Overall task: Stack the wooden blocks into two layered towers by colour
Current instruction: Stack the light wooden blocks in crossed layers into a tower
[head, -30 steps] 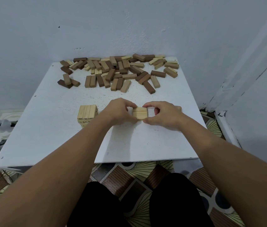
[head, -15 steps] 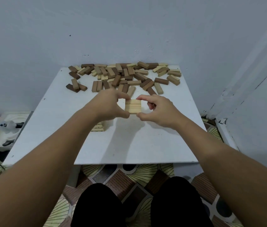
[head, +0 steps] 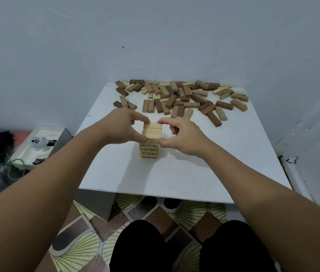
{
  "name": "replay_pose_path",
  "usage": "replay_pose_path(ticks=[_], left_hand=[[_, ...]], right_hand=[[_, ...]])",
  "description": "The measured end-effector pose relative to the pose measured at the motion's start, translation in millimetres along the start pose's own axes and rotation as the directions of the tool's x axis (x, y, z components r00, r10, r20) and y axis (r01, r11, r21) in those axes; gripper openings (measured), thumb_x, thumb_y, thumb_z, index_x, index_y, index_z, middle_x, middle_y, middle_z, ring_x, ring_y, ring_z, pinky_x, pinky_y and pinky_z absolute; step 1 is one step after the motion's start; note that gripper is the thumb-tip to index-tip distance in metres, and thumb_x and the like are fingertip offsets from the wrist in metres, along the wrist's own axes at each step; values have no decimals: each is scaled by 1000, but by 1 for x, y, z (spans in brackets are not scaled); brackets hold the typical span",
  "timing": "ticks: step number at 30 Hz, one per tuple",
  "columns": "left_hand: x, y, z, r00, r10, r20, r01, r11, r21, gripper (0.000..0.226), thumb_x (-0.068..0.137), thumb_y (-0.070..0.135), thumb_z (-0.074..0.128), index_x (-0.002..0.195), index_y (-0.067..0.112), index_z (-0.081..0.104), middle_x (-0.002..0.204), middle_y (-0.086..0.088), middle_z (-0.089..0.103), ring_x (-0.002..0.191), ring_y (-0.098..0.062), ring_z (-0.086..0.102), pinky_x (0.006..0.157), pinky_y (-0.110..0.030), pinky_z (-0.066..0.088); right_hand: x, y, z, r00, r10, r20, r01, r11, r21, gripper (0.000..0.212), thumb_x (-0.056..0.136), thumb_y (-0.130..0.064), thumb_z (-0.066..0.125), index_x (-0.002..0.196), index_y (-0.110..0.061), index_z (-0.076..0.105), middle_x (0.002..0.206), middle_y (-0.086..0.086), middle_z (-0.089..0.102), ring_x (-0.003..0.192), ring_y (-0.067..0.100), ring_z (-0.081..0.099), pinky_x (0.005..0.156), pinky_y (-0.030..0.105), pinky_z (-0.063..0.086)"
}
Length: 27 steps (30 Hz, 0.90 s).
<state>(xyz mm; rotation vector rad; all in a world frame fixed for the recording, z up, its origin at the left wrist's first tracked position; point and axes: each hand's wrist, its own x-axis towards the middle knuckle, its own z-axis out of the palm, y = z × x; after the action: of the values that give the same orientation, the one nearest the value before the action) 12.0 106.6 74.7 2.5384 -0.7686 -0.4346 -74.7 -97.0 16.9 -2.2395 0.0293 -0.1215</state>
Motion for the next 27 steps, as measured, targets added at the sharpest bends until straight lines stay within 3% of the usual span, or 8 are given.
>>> replay_pose_path(ticks=[4,10,15,18,27], left_hand=[[5,-9,2,1000,0,30,1,1000,-22,60,79,34,88,135,37,66,113,2,51,120,-12,52,74,-26,47],[9,-21,3,999,-5,49,7,999,-54,59,79,33,89,133,39,67,106,5,52,119,-11,51,72,-26,51],[10,-26,5,998,4,68,0,998,-60,60,80,32,88,135,37,66,113,2,55,125,-14,52,84,-30,48],[12,-26,5,997,7,78,-1,997,-76,60,81,31,87,136,36,66,106,6,54,123,-13,51,84,-29,44],[15,-27,5,994,6,109,-2,999,-35,60,81,35,87,137,37,65,117,2,55,128,-16,51,85,-29,44]], right_hand=[[4,0,4,999,12,35,-12,1000,5,28,78,-43,82,96,-57,65,77,-8,40,68,6,41,76,36,38],[9,2,8,998,16,64,-17,1000,19,33,77,-42,83,100,-59,65,77,-7,39,69,8,40,71,35,38],[10,3,9,996,26,86,-28,999,18,36,77,-43,84,101,-61,64,82,-6,40,71,10,41,70,35,38],[11,5,7,995,34,91,-37,999,31,38,77,-43,85,101,-61,63,83,-6,40,72,10,41,70,35,38],[12,12,8,992,59,112,-66,996,67,46,78,-41,87,119,-48,68,84,-6,40,72,9,40,70,32,38]])
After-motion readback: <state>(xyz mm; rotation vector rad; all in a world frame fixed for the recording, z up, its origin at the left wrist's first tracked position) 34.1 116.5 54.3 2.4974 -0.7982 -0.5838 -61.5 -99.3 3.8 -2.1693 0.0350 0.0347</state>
